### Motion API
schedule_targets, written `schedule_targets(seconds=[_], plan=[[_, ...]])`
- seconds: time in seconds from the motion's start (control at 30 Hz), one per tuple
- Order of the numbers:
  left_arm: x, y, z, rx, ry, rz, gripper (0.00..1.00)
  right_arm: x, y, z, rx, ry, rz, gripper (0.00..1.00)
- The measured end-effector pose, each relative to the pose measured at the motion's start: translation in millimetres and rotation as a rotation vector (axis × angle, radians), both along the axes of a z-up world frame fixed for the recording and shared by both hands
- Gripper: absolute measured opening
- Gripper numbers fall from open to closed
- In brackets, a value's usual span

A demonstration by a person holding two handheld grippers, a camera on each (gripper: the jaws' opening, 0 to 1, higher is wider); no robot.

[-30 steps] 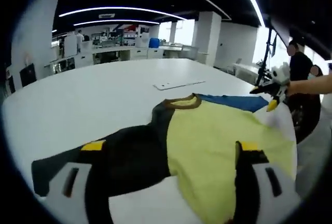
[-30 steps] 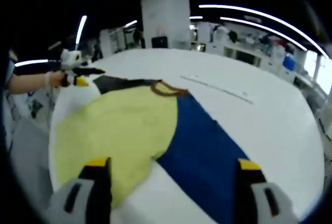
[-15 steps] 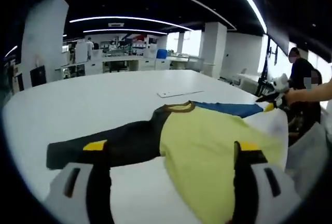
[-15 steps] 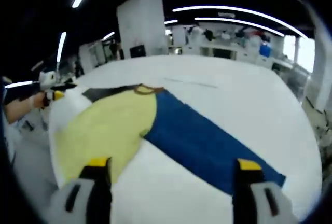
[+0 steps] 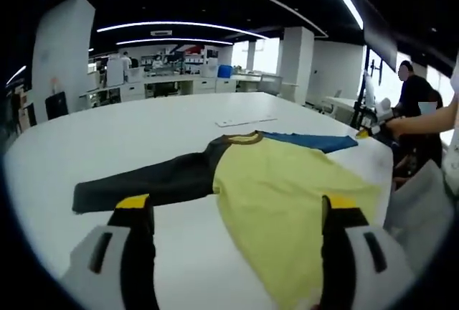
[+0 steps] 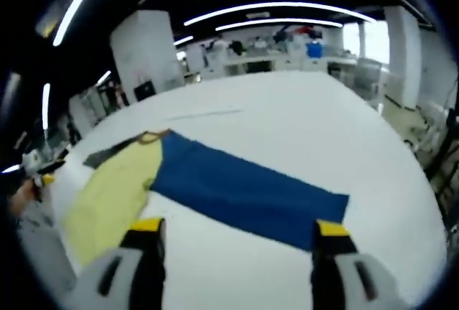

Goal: Fold the garment on the visible template until the final outline fits inside the template.

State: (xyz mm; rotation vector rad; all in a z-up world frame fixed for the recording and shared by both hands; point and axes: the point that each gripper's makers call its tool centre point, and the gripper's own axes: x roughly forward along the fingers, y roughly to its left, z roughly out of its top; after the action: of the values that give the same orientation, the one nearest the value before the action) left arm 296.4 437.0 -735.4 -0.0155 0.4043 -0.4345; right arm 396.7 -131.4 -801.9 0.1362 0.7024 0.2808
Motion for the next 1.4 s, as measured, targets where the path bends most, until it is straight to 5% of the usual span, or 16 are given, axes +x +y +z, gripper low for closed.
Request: schedule_targets(seconds=[0.37, 0.47, 0.67, 1.03, 1.4], plan=[[-8.2, 4, -9.8, 0.036, 0.046, -0.021, 0.93, -3, -52, -27.1, -0.011, 0.094, -0.167, 0.71], [-6.2, 11, -10.4, 0.019, 0.051, -0.007, 0.92, -7, -49, -23.4, 0.048, 0.102, -0.222, 0.62], [-8.6, 12, -9.7, 0.018, 0.055, -0.002, 0.91, -4, -48, -28.4, 0.032, 0.114, -0.216, 0.51], [-17.4, 27, -18.1, -0.038, 0.077, 0.055, 0.89, 4, -54, -42.2, 0.051, 0.151, -0.272, 0.0], [-18.1, 22, -26.9, -0.055, 0.098, 0.059, 0.88, 14, -70, -41.0, -0.012, 0.15, -0.266, 0.0]])
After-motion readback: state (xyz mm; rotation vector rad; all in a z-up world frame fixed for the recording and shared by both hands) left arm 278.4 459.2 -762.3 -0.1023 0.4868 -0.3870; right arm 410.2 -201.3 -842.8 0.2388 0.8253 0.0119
